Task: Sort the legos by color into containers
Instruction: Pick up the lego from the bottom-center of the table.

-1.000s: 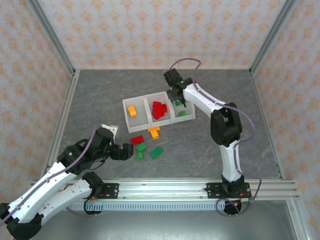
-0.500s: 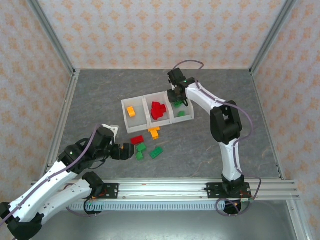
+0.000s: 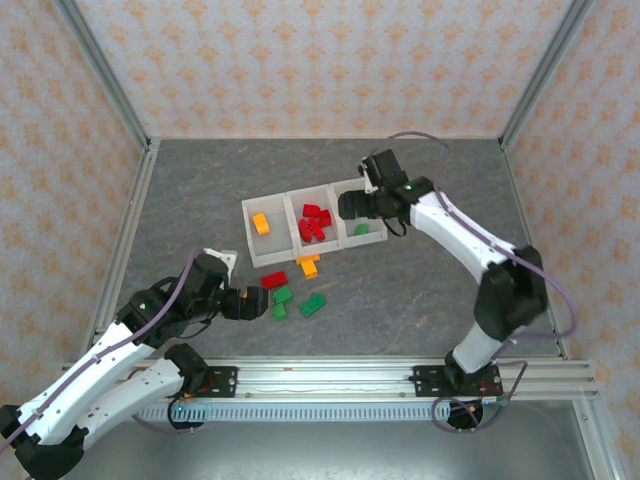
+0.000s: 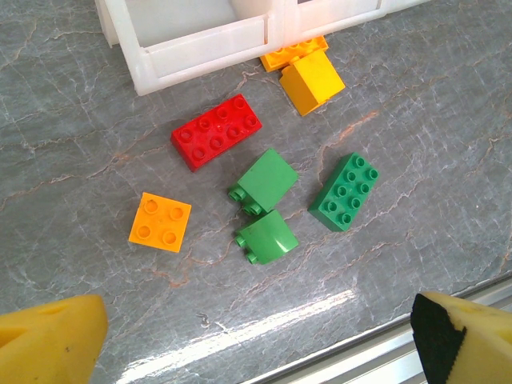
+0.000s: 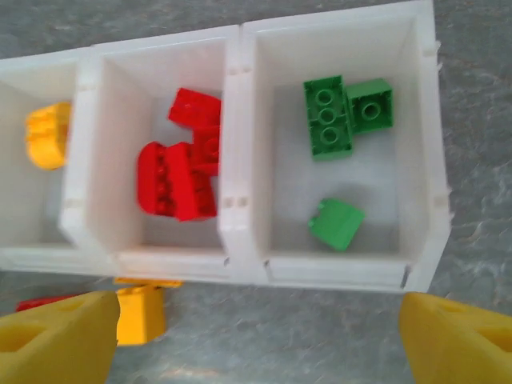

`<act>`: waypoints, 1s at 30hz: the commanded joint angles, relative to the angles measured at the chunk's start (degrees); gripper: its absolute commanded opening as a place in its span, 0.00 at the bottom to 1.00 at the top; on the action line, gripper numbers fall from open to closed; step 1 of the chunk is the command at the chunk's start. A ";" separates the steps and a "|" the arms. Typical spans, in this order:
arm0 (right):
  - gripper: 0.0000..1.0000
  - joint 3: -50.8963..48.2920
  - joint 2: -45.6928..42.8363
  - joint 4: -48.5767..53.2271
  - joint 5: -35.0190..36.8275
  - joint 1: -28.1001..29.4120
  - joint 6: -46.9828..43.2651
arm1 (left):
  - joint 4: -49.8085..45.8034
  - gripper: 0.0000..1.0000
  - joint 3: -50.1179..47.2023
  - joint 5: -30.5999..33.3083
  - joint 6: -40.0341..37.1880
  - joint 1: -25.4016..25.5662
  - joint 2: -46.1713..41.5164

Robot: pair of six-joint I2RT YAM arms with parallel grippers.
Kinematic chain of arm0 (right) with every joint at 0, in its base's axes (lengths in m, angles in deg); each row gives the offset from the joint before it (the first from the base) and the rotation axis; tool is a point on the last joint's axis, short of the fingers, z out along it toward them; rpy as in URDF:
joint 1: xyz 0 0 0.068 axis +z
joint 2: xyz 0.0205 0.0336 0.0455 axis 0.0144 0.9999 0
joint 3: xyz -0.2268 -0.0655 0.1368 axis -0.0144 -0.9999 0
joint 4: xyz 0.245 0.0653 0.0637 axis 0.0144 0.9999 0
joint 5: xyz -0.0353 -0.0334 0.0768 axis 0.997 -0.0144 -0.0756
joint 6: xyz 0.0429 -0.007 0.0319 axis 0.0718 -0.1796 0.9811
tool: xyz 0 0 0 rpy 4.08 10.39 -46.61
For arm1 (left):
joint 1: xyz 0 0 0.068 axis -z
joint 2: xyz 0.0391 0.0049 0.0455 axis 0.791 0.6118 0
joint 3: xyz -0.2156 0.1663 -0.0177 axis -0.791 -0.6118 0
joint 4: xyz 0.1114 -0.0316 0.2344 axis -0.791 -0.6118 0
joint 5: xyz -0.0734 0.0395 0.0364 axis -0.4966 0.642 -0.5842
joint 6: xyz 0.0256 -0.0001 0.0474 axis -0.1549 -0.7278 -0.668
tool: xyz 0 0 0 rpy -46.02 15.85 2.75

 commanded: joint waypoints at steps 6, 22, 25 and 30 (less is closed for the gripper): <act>0.93 -10.43 -8.56 3.42 5.31 8.14 17.06 | 1.08 0.99 -0.39 0.61 -0.43 -0.65 -0.29; 0.86 -12.54 2.90 0.92 15.68 30.79 46.75 | 1.16 0.99 -0.44 1.57 0.19 -0.65 -3.23; 0.82 -7.78 8.64 2.56 17.08 33.52 48.73 | 1.28 0.99 -0.46 1.72 0.28 -0.82 -4.17; 0.78 -4.24 14.85 3.54 17.67 35.24 51.11 | 1.43 0.99 -0.43 1.66 0.29 -1.09 -6.52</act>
